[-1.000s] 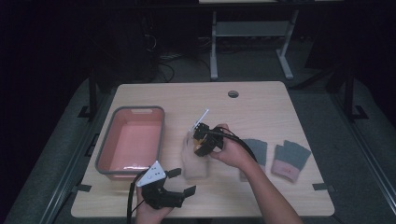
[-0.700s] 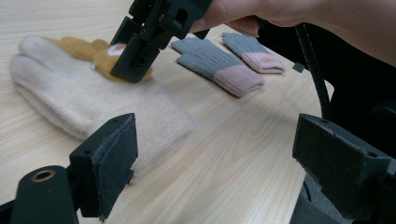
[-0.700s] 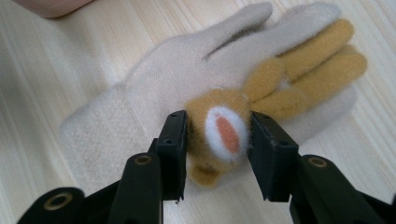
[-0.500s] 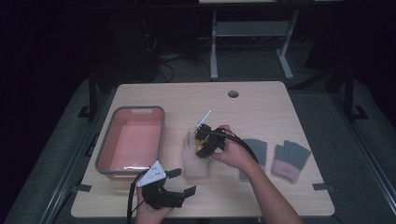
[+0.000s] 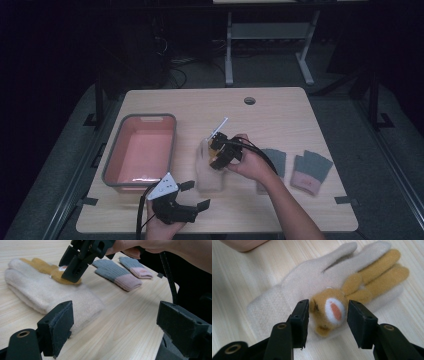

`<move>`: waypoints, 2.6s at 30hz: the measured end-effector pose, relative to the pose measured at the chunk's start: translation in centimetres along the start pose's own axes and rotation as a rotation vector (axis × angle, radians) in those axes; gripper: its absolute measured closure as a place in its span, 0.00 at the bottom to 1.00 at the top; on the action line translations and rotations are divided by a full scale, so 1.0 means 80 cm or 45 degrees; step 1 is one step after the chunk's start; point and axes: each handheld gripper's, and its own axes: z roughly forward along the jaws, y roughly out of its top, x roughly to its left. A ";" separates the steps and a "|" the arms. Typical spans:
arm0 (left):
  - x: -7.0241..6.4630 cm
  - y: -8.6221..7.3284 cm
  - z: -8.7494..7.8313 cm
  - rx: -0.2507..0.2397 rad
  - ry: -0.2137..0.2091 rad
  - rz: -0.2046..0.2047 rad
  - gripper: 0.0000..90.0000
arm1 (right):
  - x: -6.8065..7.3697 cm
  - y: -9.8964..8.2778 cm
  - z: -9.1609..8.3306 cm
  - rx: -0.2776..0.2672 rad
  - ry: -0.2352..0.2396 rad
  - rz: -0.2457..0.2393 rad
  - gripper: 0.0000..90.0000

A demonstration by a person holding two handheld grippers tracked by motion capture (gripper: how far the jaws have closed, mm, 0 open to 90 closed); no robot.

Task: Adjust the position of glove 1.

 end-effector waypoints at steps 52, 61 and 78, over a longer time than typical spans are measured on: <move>-0.003 -0.003 0.006 0.028 -0.016 -0.012 0.16 | 0.029 0.039 0.046 0.144 -0.116 -0.257 0.46; -0.001 -0.001 0.012 0.032 -0.038 -0.066 0.16 | 0.019 0.017 0.034 0.140 -0.115 -0.212 0.46; 0.018 0.022 0.042 0.122 -0.060 -0.228 0.16 | 0.003 -0.022 -0.023 -0.077 -0.047 0.020 0.42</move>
